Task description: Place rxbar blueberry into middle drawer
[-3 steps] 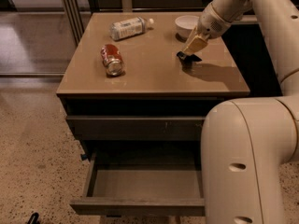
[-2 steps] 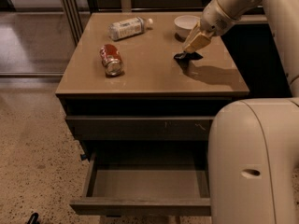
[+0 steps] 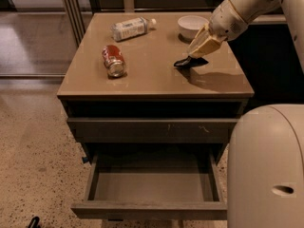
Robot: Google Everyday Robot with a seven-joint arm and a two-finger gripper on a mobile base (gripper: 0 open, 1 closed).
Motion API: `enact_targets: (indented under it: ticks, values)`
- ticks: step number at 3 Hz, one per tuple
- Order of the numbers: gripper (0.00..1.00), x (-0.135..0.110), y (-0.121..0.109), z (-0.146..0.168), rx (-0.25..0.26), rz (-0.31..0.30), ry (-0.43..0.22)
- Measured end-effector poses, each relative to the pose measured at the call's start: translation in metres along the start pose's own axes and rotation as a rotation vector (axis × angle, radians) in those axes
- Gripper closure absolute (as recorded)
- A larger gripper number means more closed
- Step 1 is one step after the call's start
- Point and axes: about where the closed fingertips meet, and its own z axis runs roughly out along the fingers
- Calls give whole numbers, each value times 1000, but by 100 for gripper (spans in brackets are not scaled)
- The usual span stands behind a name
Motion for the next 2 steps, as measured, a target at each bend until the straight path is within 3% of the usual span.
enact_targets:
  ticks: [1,2]
  values:
    - [100,6,21,-9,-10,3,-47]
    - [100,9,48,-28,20,19,-76]
